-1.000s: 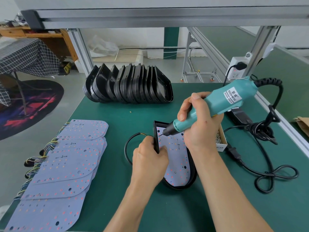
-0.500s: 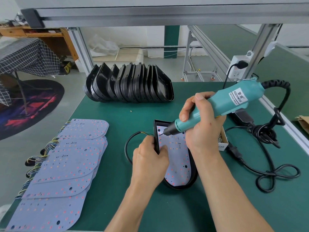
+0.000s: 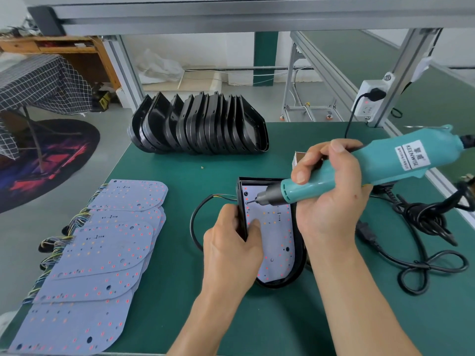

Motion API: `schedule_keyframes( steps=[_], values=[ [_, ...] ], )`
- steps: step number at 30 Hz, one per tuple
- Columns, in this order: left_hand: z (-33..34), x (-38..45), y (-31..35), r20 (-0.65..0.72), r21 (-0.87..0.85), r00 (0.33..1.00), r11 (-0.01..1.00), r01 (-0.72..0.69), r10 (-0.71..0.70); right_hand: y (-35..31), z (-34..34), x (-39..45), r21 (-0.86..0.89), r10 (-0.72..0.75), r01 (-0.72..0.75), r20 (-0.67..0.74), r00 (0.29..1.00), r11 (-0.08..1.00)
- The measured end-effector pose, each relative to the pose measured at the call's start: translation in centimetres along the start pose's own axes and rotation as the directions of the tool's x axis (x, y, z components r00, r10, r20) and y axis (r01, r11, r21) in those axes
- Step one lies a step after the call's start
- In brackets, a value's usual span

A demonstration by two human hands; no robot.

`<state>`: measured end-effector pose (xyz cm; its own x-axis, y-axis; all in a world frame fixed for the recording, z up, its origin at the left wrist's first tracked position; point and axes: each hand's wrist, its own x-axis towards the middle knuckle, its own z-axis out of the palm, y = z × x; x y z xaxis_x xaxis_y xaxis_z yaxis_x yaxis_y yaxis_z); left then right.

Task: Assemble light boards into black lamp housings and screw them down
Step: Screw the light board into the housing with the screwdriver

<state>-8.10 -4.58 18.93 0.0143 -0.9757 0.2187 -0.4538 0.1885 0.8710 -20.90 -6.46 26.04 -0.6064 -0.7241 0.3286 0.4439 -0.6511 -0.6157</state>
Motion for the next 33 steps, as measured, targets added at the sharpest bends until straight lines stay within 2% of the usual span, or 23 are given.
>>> schedule_keyframes(
  steps=[5, 12, 18, 20, 29, 33],
  values=[
    [0.1, -0.4, 0.2, -0.014, -0.031, 1.0, 0.999, -0.018, 0.017, -0.4, 0.1, -0.3, 0.048, -0.019, 0.025, -0.118, 0.993, 0.999],
    [0.2, -0.7, 0.4, -0.036, -0.046, 0.998, 0.998, -0.048, 0.046, -1.2, 0.4, -0.6, 0.03, -0.048, 0.054, -0.179, 0.983, 0.998],
    [0.5, -0.6, 0.6, -0.037, -0.081, 0.999, 0.997, -0.018, 0.015, -1.4, 0.4, -1.9, -0.021, -0.118, 0.117, -0.034, 0.992, 0.993],
    [0.4, -0.5, 0.6, -0.018, -0.104, 1.0, 0.995, 0.014, -0.016, -1.6, 0.2, -2.0, -0.025, -0.121, 0.12, -0.029, 0.992, 0.992],
    [-0.7, -0.6, 0.6, 0.057, -0.18, 0.994, 0.978, 0.106, -0.097, -3.5, -1.9, -0.4, 0.003, -0.119, 0.123, -0.22, 0.968, 0.992],
    [-1.0, -0.8, -0.2, 0.086, -0.243, 0.992, 0.963, 0.115, -0.096, -4.5, -3.7, 0.3, 0.011, -0.102, 0.108, -0.248, 0.963, 0.994]
  ],
)
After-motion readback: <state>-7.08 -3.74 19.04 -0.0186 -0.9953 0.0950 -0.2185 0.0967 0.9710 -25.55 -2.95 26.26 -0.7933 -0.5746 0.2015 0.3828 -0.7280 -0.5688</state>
